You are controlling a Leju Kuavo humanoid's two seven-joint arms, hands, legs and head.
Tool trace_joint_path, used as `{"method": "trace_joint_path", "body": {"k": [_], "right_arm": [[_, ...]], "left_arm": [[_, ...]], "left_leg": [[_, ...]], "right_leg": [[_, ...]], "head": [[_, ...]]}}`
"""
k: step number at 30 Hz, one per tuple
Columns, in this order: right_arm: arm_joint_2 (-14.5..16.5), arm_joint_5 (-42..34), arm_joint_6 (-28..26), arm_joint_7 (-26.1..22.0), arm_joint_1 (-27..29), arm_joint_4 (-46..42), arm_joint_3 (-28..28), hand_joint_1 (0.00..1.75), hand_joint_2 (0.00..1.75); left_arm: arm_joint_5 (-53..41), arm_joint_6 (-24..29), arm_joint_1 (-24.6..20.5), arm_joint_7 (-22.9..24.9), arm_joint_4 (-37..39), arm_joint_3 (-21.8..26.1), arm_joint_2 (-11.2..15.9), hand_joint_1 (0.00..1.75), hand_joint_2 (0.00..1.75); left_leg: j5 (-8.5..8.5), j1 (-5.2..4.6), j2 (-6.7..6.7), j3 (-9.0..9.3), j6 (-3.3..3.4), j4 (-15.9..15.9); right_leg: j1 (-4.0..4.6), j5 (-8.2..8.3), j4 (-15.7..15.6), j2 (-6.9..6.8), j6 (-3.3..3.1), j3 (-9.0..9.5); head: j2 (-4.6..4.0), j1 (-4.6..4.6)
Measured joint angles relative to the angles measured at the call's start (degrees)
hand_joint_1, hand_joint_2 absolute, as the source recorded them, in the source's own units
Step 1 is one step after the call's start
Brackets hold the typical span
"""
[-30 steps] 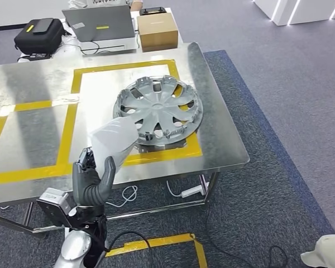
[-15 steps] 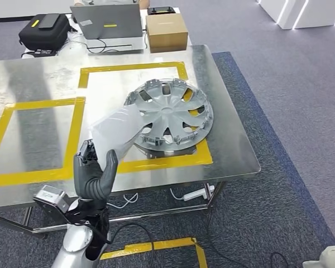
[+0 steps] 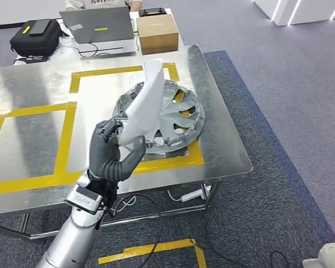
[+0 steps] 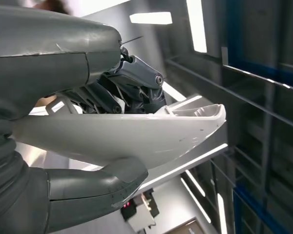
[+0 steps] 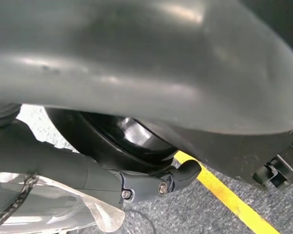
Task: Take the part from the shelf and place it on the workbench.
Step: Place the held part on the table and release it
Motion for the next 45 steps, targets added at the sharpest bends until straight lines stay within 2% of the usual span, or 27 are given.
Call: {"method": "trace_joint_path", "body": {"k": [2,5,6,7,9,11,12,13,15,16,17,21,23,25,26,27,28,30,31,32,35,37,40,41,42,43,45], "right_arm": [[-0.1,0.6,0.4,-0.2,-0.1,0.0,0.4,0.00,0.00],[-0.3,1.4,0.8,-0.7,-0.3,-0.1,1.1,0.00,0.00],[-0.3,1.7,1.0,-0.8,-0.4,-0.1,1.2,0.00,0.00],[-0.4,1.8,1.2,-0.9,-0.5,-0.1,1.4,0.00,0.00],[-0.6,2.1,1.5,-1.0,-0.8,-0.2,1.8,0.00,0.00],[-0.8,2.3,1.6,-1.0,-1.1,-0.2,2.1,0.00,0.00],[-0.9,2.4,1.7,-1.0,-1.2,-0.2,2.2,0.00,0.00],[-0.9,2.4,1.9,-1.0,-1.2,-0.2,2.3,0.00,0.00],[-1.0,2.6,2.2,-0.9,-1.0,-0.2,2.4,0.00,0.00],[-1.0,2.6,2.3,-1.0,-0.9,-0.2,2.5,0.00,0.00],[-1.0,2.7,2.4,-1.2,-0.8,-0.2,2.6,0.00,0.00],[-1.3,2.8,3.0,-2.9,-0.7,-0.2,2.8,0.00,0.00],[-1.5,2.8,3.1,-3.3,-0.6,-0.2,3.0,0.00,0.00],[-1.6,2.9,3.1,-3.3,-0.6,-0.2,3.1,0.00,0.00],[-1.6,2.9,3.2,-3.4,-0.6,-0.2,3.1,0.00,0.00],[-1.6,2.9,3.2,-3.4,-0.6,-0.2,3.1,0.00,0.00],[-1.7,2.9,3.2,-3.4,-0.5,-0.2,3.1,0.00,0.00],[-1.7,2.9,3.3,-3.4,-0.5,-0.2,3.1,0.00,0.00],[-1.7,2.9,3.4,-3.4,-0.5,-0.2,3.1,0.00,0.00],[-1.7,2.9,3.5,-3.4,-0.5,-0.2,3.1,0.00,0.00],[-1.7,3.0,3.7,-3.3,-0.6,-0.2,3.1,0.00,0.00],[-1.8,3.0,3.7,-3.2,-0.6,-0.2,3.1,0.00,0.00],[-1.9,3.0,3.7,-3.3,-0.9,-0.2,3.1,0.00,0.00],[-2.0,3.0,3.6,-3.3,-1.0,-0.3,3.1,0.00,0.00],[-2.1,3.0,3.6,-3.3,-1.2,-0.3,3.1,0.00,0.00],[-2.1,3.0,3.6,-3.2,-1.2,-0.3,3.1,0.00,0.00],[-2.1,2.9,3.7,-3.1,-1.1,-0.3,3.1,0.00,0.00]], "left_arm": [[-4.1,0.1,-3.2,-0.4,1.9,-0.4,0.8,1.75,1.75],[-9.4,-0.9,-8.7,-0.5,6.4,0.0,2.9,1.75,1.75],[-11.1,-1.4,-10.8,-0.5,8.4,0.3,3.7,1.75,1.75],[-12.8,-1.8,-12.8,-0.4,10.6,0.6,4.4,1.75,1.75],[-16.0,-2.5,-16.5,0.0,15.4,1.3,6.0,1.75,1.75],[-17.9,-2.7,-18.9,0.1,19.9,2.0,7.3,1.75,1.75],[-18.4,-2.7,-19.7,0.0,21.8,2.3,7.7,1.75,1.75],[-18.6,-2.6,-20.5,-0.1,23.2,2.5,8.1,1.75,1.75],[-19.0,-2.6,-21.8,-0.2,25.5,2.7,8.6,1.75,1.75],[-19.4,-2.6,-22.5,0.1,26.4,2.8,8.8,1.75,1.75],[-20.0,-2.6,-23.1,0.8,27.5,2.8,9.1,1.75,1.75],[-21.9,-2.2,-25.6,2.7,33.1,2.9,10.8,1.75,1.75],[-23.0,-1.4,-26.8,2.9,36.0,2.9,11.7,1.75,1.75],[-24.8,-0.6,-27.6,3.8,39.3,2.8,12.7,1.75,1.75],[-25.4,-0.3,-27.8,4.4,41.1,2.8,13.3,1.75,1.75],[-25.8,0.1,-27.9,4.8,42.9,2.9,14.0,1.75,1.75],[-26.0,0.4,-28.1,5.1,44.6,2.9,14.6,1.75,1.75],[-26.2,1.0,-28.7,5.5,47.5,3.2,15.8,1.75,1.75],[-26.4,1.1,-29.1,5.8,48.7,3.4,16.3,1.75,1.75],[-26.7,1.2,-29.5,6.1,49.9,3.6,16.8,1.75,1.75],[-27.5,0.8,-30.1,7.8,52.8,4.0,18.2,1.75,1.75],[-27.7,0.6,-30.5,8.8,54.0,4.3,19.0,1.75,1.75],[-27.9,0.4,-30.9,9.5,55.8,4.8,20.0,1.75,1.75],[-27.9,0.4,-30.8,9.6,56.3,4.9,20.3,1.75,1.75],[-27.9,0.6,-30.8,10.0,56.7,5.0,20.5,1.75,1.75],[-27.9,0.9,-30.7,10.8,57.1,5.2,20.7,1.75,1.75],[-27.9,2.4,-30.5,13.4,57.7,5.7,21.3,1.75,1.75]], "left_leg": [[0.64,-0.22,-0.02,1.38,0.41,-3.9],[0.47,-0.12,-0.01,1.51,1.08,-5.0],[0.60,0.03,0.04,1.61,1.40,-5.2],[0.72,0.20,0.11,1.71,1.69,-5.4],[0.76,0.21,0.26,1.74,2.02,-5.5],[0.72,0.12,0.35,1.79,2.08,-5.4],[0.69,0.10,0.35,1.85,2.08,-5.4],[0.64,0.10,0.29,1.94,2.03,-5.4],[0.45,-0.02,0.10,2.02,1.72,-5.3],[0.39,-0.13,0.00,1.88,1.49,-5.2],[0.42,-0.22,-0.04,1.67,1.19,-5.1],[-0.09,-0.19,0.06,1.04,0.00,-4.3],[-2.51,-0.06,0.07,-1.01,-0.62,0.1],[-5.28,0.05,0.07,-4.72,-1.03,7.5],[-5.65,0.08,0.07,-6.09,-1.11,10.0],[-4.88,0.10,0.07,-6.55,-1.08,10.5],[-3.07,0.10,0.07,-5.98,-0.93,8.7],[1.19,-0.07,0.07,-3.04,-0.35,1.6],[2.33,-0.22,0.07,-1.62,-0.05,-1.6],[2.68,-0.37,0.06,-0.72,0.20,-3.7],[2.19,-0.37,0.06,-0.04,0.80,-5.4],[2.30,0.00,0.09,0.42,1.31,-6.0],[2.24,0.15,0.14,0.68,1.76,-6.2],[2.20,0.13,0.14,0.70,1.80,-6.2],[2.15,0.11,0.10,0.72,1.81,-6.2],[2.09,0.10,0.00,0.76,1.78,-6.1],[1.89,0.08,-0.21,0.90,1.49,-6.0]], "right_leg": [[0.18,-0.07,0.0,-0.05,0.48,-0.26],[0.24,-0.08,0.0,-0.06,1.33,-0.75],[0.27,-0.71,1.0,-0.05,1.56,-1.32],[0.31,-1.83,3.1,-0.05,1.74,-2.42],[0.35,-4.98,10.7,-0.05,1.97,-6.25],[0.40,-6.11,16.3,-0.06,2.08,-9.25],[0.39,-5.03,16.0,-0.09,2.08,-9.35],[0.34,-2.98,13.5,-0.12,2.02,-8.37],[0.24,1.09,5.8,-0.17,1.91,-5.11],[0.21,1.93,2.7,-0.16,1.70,-3.73],[0.25,2.04,1.1,-0.08,1.44,-3.04],[0.09,1.84,0.3,0.28,0.19,-2.70],[-0.09,1.89,0.1,0.22,-0.31,-2.54],[-0.07,1.78,0.1,0.18,-0.61,-2.49],[-0.07,1.73,0.2,0.23,-0.68,-2.43],[-0.06,1.67,0.2,0.35,-0.77,-2.33],[-0.04,1.59,0.2,0.49,-0.80,-2.17],[0.09,1.34,0.2,0.65,-0.72,-1.81],[0.19,1.20,0.2,0.65,-0.55,-1.74],[0.26,1.10,0.2,0.60,-0.34,-1.77],[0.34,0.84,0.1,0.41,0.46,-1.97],[0.42,-0.58,1.8,0.20,1.02,-2.81],[0.36,-5.19,12.1,-0.06,1.61,-7.66],[0.36,-5.88,14.9,-0.09,1.73,-9.09],[0.37,-5.51,15.8,-0.10,1.78,-9.65],[0.38,-4.06,14.5,-0.12,1.74,-9.17],[0.37,0.05,7.2,-0.14,1.41,-5.97]], "head": [[0.00,0.07],[0.00,0.12],[0.00,0.16],[0.00,0.29],[0.00,0.48],[0.00,0.49],[0.00,0.51],[0.00,0.49],[0.00,0.53],[0.00,0.51],[0.00,0.48],[0.00,0.36],[0.00,0.13],[0.00,0.00],[0.00,0.01],[0.00,-0.02],[0.00,-0.03],[0.00,0.01],[0.00,0.01],[0.00,0.04],[0.00,0.06],[0.00,0.24],[0.00,0.50],[0.00,0.47],[0.00,0.49],[0.00,0.51],[0.00,0.52]]}}
